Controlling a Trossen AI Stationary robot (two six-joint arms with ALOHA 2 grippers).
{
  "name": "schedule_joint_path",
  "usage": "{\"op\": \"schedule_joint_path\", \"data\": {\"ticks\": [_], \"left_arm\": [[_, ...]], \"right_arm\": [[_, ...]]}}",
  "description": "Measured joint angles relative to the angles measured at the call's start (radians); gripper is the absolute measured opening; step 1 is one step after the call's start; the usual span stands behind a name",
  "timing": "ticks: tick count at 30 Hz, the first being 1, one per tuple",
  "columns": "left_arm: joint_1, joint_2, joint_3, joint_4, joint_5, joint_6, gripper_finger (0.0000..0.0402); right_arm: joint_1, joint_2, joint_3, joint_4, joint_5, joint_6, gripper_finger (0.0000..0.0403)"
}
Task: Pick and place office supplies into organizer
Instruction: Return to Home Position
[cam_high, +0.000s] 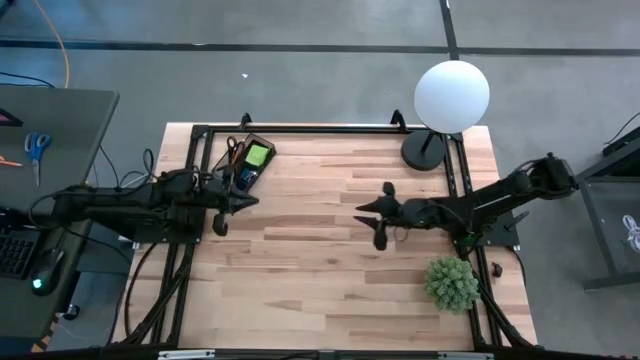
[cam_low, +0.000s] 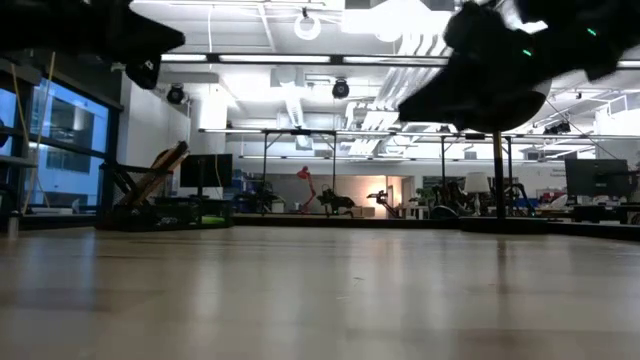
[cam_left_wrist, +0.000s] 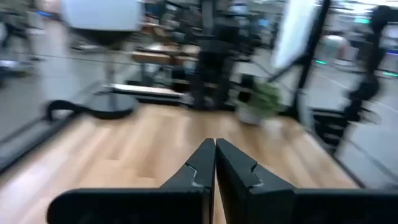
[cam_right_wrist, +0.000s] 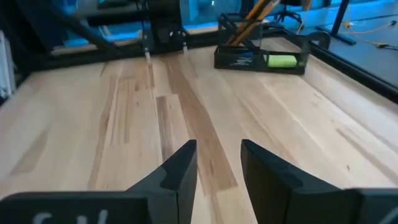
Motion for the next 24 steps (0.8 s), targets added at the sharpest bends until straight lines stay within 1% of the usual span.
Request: {"op": "schedule_joint_path", "data": {"ticks": [2, 3, 4, 5, 7, 9, 13, 19, 20, 22, 23, 24], "left_arm": [[-0.005, 0.001, 0.0, -0.012, 0.058, -0.002, 0.0004], [-0.009, 0.002, 0.0, -0.028, 0.07, -0.002, 0.0005], [-0.011, 0.008, 0.0, -0.052, 0.058, -0.002, 0.0006], [-0.01, 0.022, -0.001, -0.077, 0.017, -0.007, 0.0005], [-0.009, 0.059, -0.032, -0.093, -0.105, -0.043, 0.0002], [-0.008, 0.105, -0.082, -0.051, -0.198, -0.074, 0.0002], [-0.009, 0.196, -0.15, 0.072, -0.315, -0.118, 0.0003], [-0.008, 0.328, -0.159, 0.09, -0.537, -0.123, 0.0004], [-0.008, 0.347, -0.159, 0.09, -0.558, -0.125, 0.0005], [-0.008, 0.373, -0.159, 0.113, -0.549, -0.127, 0.0004], [-0.009, 0.378, -0.159, 0.134, -0.513, -0.123, 0.0003], [-0.009, 0.378, -0.159, 0.16, -0.454, -0.108, 0.0002]], "right_arm": [[0.0, -0.034, -0.086, 0.094, 0.009, 0.036, 0.0116], [0.0, -0.044, -0.119, 0.129, 0.021, 0.053, 0.0116], [0.0, -0.053, -0.146, 0.17, 0.033, 0.064, 0.0116], [0.0, -0.057, -0.168, 0.208, 0.04, 0.067, 0.0116], [0.0, -0.057, -0.193, 0.27, 0.041, 0.059, 0.0116], [0.001, -0.057, -0.197, 0.304, 0.038, 0.048, 0.0116], [0.001, -0.056, -0.17, 0.302, 0.03, 0.015, 0.0116], [0.002, -0.056, -0.125, 0.279, -0.013, -0.051, 0.0116], [0.002, -0.056, -0.123, 0.279, -0.013, -0.054, 0.0116], [0.002, -0.056, -0.123, 0.275, -0.013, -0.054, 0.0116], [0.002, -0.056, -0.123, 0.268, -0.013, -0.054, 0.0116], [0.005, -0.056, -0.123, 0.26, -0.013, -0.054, 0.0116]]}}
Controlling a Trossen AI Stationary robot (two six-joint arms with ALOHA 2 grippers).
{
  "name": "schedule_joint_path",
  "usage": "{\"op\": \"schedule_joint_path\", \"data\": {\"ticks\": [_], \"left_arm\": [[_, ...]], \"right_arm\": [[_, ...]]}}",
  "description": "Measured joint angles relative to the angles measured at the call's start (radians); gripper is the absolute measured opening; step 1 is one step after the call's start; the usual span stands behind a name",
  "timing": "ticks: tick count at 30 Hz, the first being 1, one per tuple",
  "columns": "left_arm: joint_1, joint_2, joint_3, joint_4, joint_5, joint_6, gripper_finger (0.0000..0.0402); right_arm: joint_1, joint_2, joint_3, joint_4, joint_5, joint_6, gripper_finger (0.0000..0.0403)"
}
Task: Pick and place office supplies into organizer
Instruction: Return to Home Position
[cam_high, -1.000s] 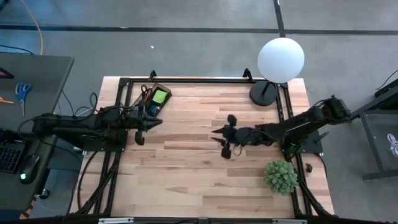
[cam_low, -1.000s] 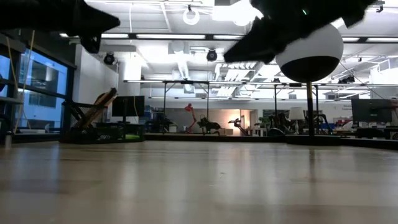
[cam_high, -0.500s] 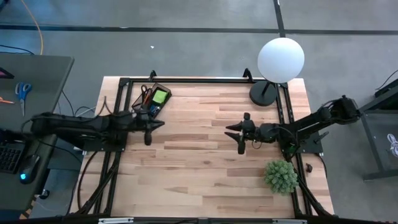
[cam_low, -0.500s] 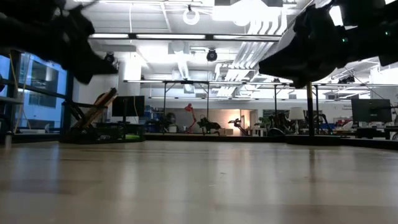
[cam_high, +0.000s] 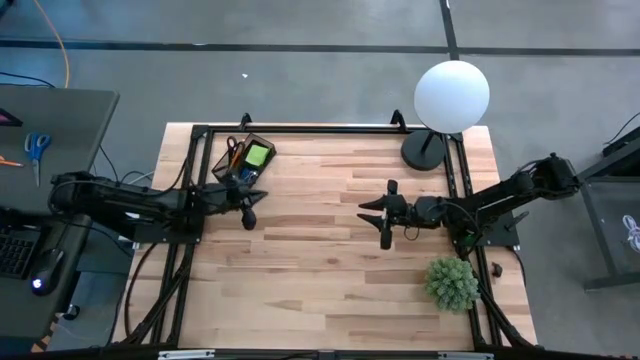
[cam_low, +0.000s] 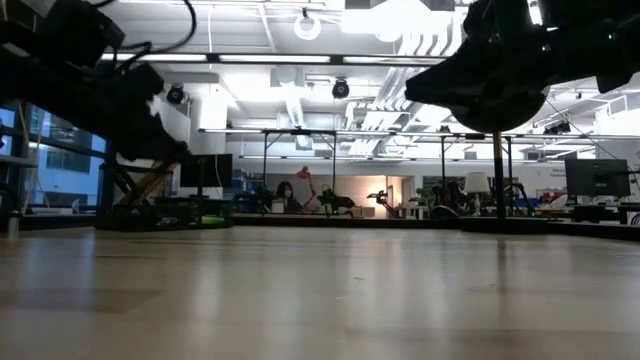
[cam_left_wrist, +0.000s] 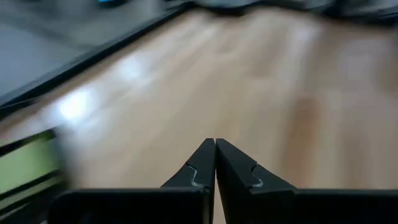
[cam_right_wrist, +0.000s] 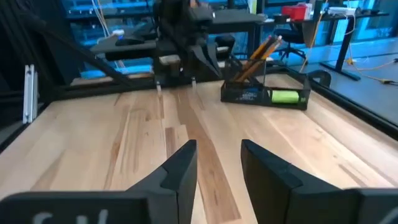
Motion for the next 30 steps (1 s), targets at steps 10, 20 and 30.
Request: {"op": "schedule_joint_path", "data": {"ticks": [10, 20, 30], "left_arm": [[0.0, -0.171, 0.0, 0.046, 0.317, 0.088, 0.0], [0.064, -0.472, -0.098, -0.064, 0.444, 0.148, 0.0], [0.202, -0.702, -0.082, -0.211, 0.679, 0.127, 0.0]], "right_arm": [[0.042, -0.075, -0.001, -0.196, 0.051, -0.001, 0.0116], [-0.06, -0.245, -0.258, -0.022, -0.01, -0.039, 0.0116], [-0.125, -0.395, -0.321, -0.047, -0.091, -0.083, 0.0116]]}}
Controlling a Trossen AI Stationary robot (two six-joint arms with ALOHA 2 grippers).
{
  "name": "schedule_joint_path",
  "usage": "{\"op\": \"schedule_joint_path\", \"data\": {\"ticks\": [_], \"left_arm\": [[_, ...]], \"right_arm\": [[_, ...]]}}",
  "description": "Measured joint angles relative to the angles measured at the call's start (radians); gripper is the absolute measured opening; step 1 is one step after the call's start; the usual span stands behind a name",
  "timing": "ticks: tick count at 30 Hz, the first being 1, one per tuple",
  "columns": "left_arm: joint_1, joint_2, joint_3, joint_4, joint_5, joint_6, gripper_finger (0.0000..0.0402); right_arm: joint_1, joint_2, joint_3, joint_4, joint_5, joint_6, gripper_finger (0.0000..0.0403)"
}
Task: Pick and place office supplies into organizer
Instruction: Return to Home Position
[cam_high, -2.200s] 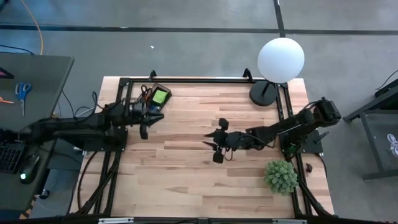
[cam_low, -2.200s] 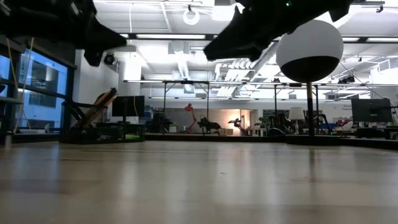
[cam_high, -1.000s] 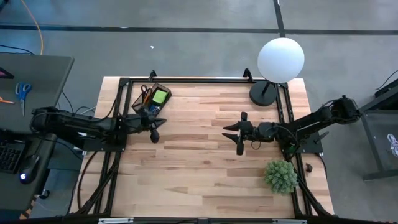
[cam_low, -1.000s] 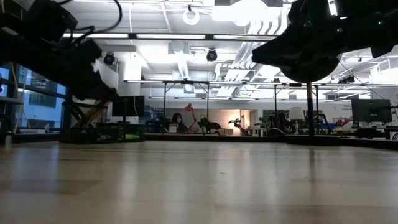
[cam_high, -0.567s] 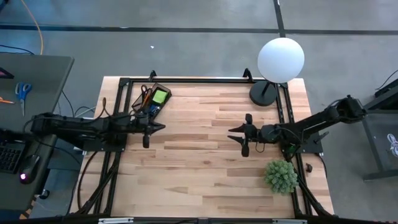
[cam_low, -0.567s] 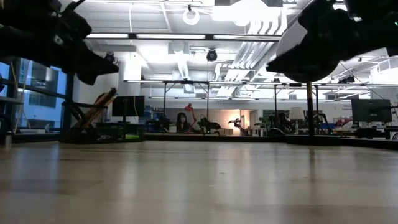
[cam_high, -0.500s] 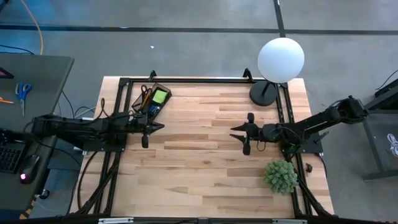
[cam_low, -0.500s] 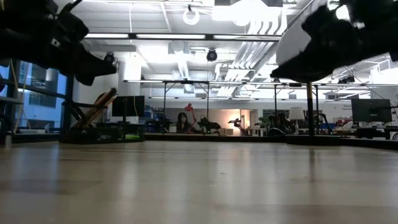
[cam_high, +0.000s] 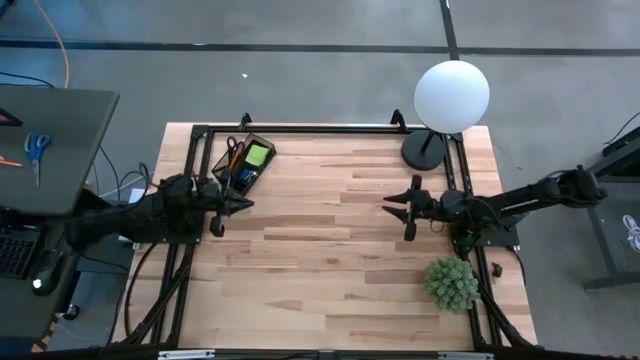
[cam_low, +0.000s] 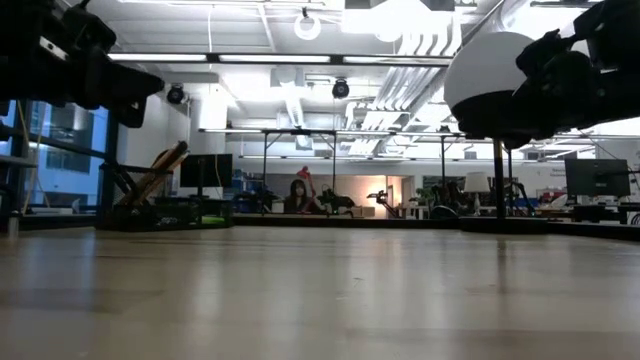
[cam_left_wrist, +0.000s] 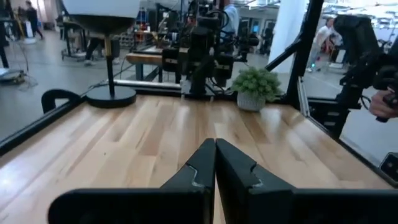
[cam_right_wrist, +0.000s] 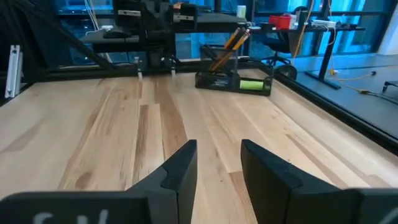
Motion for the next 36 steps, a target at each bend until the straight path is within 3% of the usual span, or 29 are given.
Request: {"op": "schedule_joint_path", "data": {"ticks": [6, 11, 18, 22, 28, 32, 36], "left_arm": [[0.015, -0.014, 0.028, -0.096, 0.018, 0.001, 0.0], [-0.009, -0.008, 0.032, -0.103, 0.016, -0.1, 0.0], [-0.19, 0.0, -0.014, -0.007, -0.271, -0.043, 0.0], [-0.242, -0.005, -0.014, 0.001, -0.355, 0.048, 0.0], [-0.241, -0.017, -0.001, -0.032, -0.335, 0.06, 0.0], [-0.241, -0.017, 0.054, -0.156, -0.337, 0.055, 0.0], [-0.241, -0.041, 0.054, -0.151, -0.31, 0.035, 0.0]], "right_arm": [[0.0, -0.035, 0.0, -0.042, 0.044, -0.005, 0.0116], [0.0, -0.078, 0.0, -0.037, 0.098, -0.005, 0.0116], [0.011, -0.1, -0.001, -0.066, 0.097, 0.031, 0.0116], [0.026, -0.099, -0.001, -0.118, 0.13, 0.047, 0.0116], [0.052, -0.121, -0.001, -0.108, 0.156, 0.021, 0.0116], [0.081, -0.194, -0.001, -0.133, 0.165, -0.036, 0.0116], [0.091, -0.291, -0.001, -0.22, 0.244, -0.049, 0.0116]]}}
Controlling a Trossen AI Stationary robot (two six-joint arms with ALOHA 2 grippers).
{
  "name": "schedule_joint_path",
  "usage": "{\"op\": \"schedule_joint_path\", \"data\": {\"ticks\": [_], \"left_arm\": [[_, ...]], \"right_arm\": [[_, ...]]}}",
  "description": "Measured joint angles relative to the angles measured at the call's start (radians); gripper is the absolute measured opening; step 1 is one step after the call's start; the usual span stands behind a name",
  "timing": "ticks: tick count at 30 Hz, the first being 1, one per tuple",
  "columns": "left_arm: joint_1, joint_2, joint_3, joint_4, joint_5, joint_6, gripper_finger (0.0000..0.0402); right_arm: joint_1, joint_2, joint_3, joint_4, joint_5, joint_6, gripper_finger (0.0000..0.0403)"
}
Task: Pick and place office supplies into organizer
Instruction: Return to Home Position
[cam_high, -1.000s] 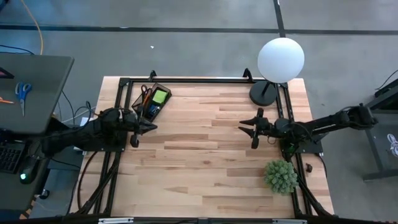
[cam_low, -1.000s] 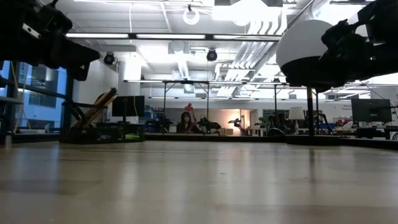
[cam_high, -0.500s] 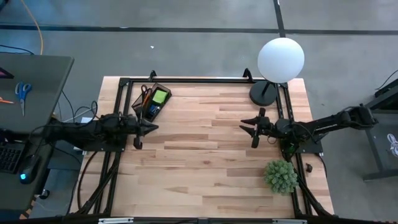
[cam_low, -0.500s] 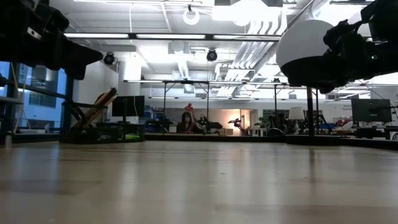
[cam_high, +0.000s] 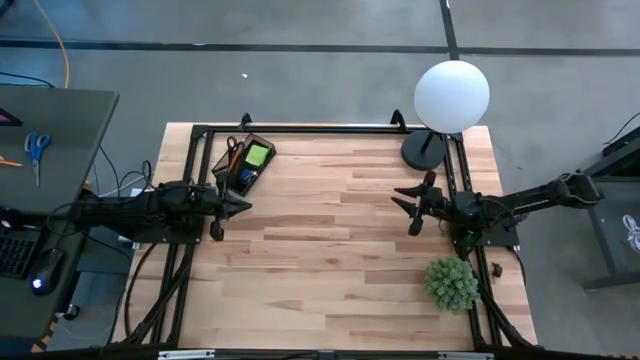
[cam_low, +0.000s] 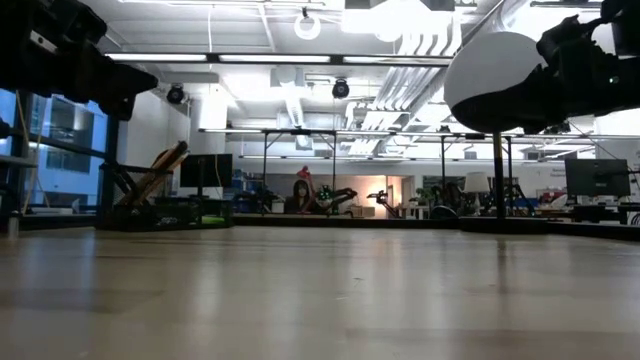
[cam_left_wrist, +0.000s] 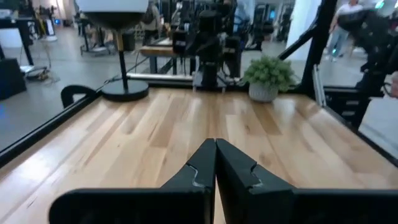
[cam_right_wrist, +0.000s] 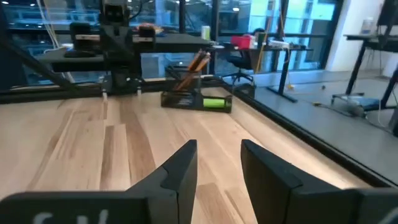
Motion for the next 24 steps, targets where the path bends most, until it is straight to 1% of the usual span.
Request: {"op": "schedule_joint_path", "data": {"ticks": [2, 5, 9, 13, 16, 24], "left_arm": [[0.0, -0.02, -0.025, 0.016, 0.003, -0.015, 0.0], [0.0, -0.024, -0.063, 0.13, 0.043, -0.023, 0.0], [0.0, -0.014, -0.068, 0.141, 0.048, -0.011, 0.0], [0.0, -0.013, -0.068, 0.139, 0.034, 0.007, 0.0], [0.0, -0.013, -0.068, 0.139, 0.033, 0.047, 0.0001], [0.0, -0.013, -0.068, 0.139, 0.033, 0.05, 0.0]], "right_arm": [[0.0, -0.049, 0.0, -0.059, 0.009, 0.02, 0.0116], [0.0, -0.102, 0.0, -0.164, 0.006, 0.078, 0.0116], [0.0, -0.141, 0.0, -0.287, 0.006, 0.151, 0.0116], [0.008, -0.159, 0.0, -0.28, 0.007, 0.121, 0.0116], [0.008, -0.172, 0.0, -0.279, 0.04, 0.09, 0.0116], [0.008, -0.168, 0.0, -0.307, 0.067, 0.126, 0.0116]]}}
